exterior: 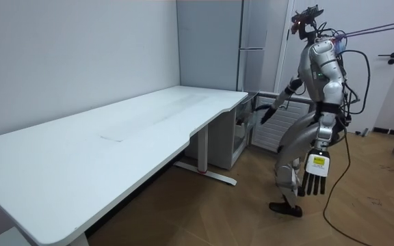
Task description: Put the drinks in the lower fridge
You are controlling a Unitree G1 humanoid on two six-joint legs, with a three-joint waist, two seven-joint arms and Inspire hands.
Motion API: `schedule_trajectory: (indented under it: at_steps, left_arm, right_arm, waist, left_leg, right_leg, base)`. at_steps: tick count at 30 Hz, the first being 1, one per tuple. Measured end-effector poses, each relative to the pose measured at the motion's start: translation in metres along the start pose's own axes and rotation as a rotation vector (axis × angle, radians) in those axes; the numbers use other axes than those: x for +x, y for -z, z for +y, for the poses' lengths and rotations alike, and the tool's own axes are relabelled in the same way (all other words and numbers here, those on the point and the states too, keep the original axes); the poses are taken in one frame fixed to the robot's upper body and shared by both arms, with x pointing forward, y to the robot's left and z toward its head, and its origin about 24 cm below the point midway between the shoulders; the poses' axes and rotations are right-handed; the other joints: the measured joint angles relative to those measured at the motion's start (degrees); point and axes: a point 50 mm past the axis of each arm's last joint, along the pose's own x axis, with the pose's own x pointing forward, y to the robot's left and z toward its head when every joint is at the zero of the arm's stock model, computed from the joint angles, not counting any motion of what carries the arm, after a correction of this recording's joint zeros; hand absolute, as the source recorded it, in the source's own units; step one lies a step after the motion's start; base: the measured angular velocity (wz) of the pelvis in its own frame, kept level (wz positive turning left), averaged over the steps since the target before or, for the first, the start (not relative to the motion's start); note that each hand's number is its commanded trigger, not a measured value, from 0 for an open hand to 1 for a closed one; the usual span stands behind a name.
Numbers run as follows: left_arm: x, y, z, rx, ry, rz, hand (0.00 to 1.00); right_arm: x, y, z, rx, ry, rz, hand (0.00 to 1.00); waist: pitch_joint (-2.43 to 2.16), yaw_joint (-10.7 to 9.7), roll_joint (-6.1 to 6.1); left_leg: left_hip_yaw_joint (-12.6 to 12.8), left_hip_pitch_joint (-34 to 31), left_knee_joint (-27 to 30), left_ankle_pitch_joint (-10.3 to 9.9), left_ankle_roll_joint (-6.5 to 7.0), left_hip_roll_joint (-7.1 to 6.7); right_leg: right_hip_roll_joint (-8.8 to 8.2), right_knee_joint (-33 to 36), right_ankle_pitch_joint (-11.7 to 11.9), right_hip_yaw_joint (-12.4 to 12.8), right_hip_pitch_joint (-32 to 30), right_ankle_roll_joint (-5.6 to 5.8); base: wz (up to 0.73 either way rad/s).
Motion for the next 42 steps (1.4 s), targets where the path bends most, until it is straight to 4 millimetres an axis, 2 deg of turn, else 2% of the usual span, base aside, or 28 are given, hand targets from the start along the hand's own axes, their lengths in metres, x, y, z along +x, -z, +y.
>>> schedule_trajectory:
  at_steps: [1, 5, 9, 13, 17, 22, 27, 30, 33, 38, 42]
  left_arm:
    - [0.0, -0.001, 0.0, 0.0, 0.0, -0.006, 0.0]
    - [-0.001, -0.005, -0.003, 0.006, 0.008, -0.022, 0.0]
    - [-0.001, -0.01, -0.005, 0.008, 0.004, -0.047, 0.0]
    - [-0.002, -0.016, -0.005, 0.003, -0.007, -0.075, 0.0]
    - [-0.002, -0.017, -0.005, 0.003, -0.007, -0.08, 0.0]
    - [-0.001, -0.016, 0.001, -0.012, -0.026, -0.074, 0.0]
    - [-0.002, -0.011, 0.005, -0.006, -0.033, -0.064, 0.0]
    - [-0.002, -0.011, 0.006, -0.008, -0.033, -0.069, 0.0]
    - [-0.004, -0.007, 0.005, -0.009, -0.028, -0.07, 0.0]
    - [-0.008, 0.002, 0.005, -0.011, -0.035, -0.06, 0.0]
    - [-0.011, 0.015, 0.008, -0.02, -0.046, -0.041, 0.0]
  right_arm:
    - [0.001, -0.003, 0.01, -0.018, -0.017, -0.007, 0.0]
    - [0.001, -0.014, 0.034, -0.051, -0.072, -0.035, 0.0]
    - [-0.001, -0.02, 0.075, -0.058, -0.151, -0.07, 0.0]
    - [-0.004, -0.023, 0.088, -0.055, -0.162, -0.088, 0.0]
    - [-0.006, -0.026, 0.095, -0.053, -0.17, -0.104, 0.0]
    - [-0.009, -0.027, 0.11, -0.061, -0.171, -0.118, 0.0]
    - [-0.012, -0.033, 0.121, -0.062, -0.137, -0.141, 0.0]
    - [-0.013, -0.039, 0.122, -0.066, -0.114, -0.158, 0.0]
    - [-0.014, -0.04, 0.122, -0.083, -0.082, -0.175, 0.0]
    - [-0.014, -0.04, 0.12, -0.103, -0.042, -0.183, 0.0]
    - [-0.013, -0.039, 0.116, -0.113, 0.018, -0.188, 0.0]
  waist:
    - [0.03, 0.0, -0.12]
    - [0.03, 0.0, -0.12]
    - [0.15, -0.1, -0.32]
    - [0.21, -0.1, -0.67]
    - [0.26, -0.1, -0.75]
    - [0.55, 0.0, -2.03]
    - [0.54, 0.2, -2.07]
    - [0.53, 0.1, -2.07]
    - [0.48, 0.1, -2.14]
    - [0.46, 0.6, -2.12]
    - [0.46, 1.9, -2.07]
  left_leg:
    - [-0.2, -2.2, 2.4, -0.7, -0.33, 0.15]
    - [-1.5, -7.7, 7.9, -1.6, -0.81, 0.34]
    - [-2.0, -12.1, 12.3, -2.2, -1.14, 0.36]
    - [-2.2, -15.7, 14.8, -2.4, -1.34, 0.55]
    - [-2.1, -17.5, 15.8, -2.3, -1.12, 0.51]
    - [-1.9, -19.9, 15.8, -1.7, -1.07, 0.71]
    - [-1.9, -20.1, 15.2, -1.7, -1.04, 0.43]
    - [-1.9, -20.2, 14.2, -1.4, -0.63, -0.24]
    - [-1.6, -19.8, 13.4, -0.9, -0.07, -0.62]
    - [-1.7, -18.2, 12.2, -0.9, 0.0, -0.92]
    - [-2.7, -16.7, 9.9, -0.2, -0.44, -1.23]
  right_leg:
    - [-0.1, 2.4, -0.8, 0.1, -2.1, -0.42]
    - [-0.84, 7.7, -2.4, -0.6, -6.9, -1.5]
    - [-1.16, 12.4, -3.5, -0.6, -11.1, -2.21]
    - [-1.58, 14.7, -3.9, -0.6, -14.4, -2.19]
    - [-1.94, 15.7, -3.7, -0.6, -16.1, -2.17]
    - [-2.06, 15.7, -2.9, -0.5, -18.6, -2.39]
    - [-2.23, 15.0, -2.8, -0.7, -18.8, -2.15]
    - [-3.16, 14.6, -2.8, -1.2, -18.8, -2.12]
    - [-3.9, 14.2, -2.6, -1.4, -18.4, -2.61]
    - [-4.05, 13.1, -2.8, -1.7, -16.6, -2.37]
    - [-4.2, 10.9, -2.8, -3.0, -14.5, -2.43]
  base:
    - [0.07]
    - [0.14]
    - [0.05]
    - [0.01]
    - [0.0]
    - [-0.02]
    - [0.01]
    - [0.12]
    - [0.11]
    - [0.03]
    - [0.11]
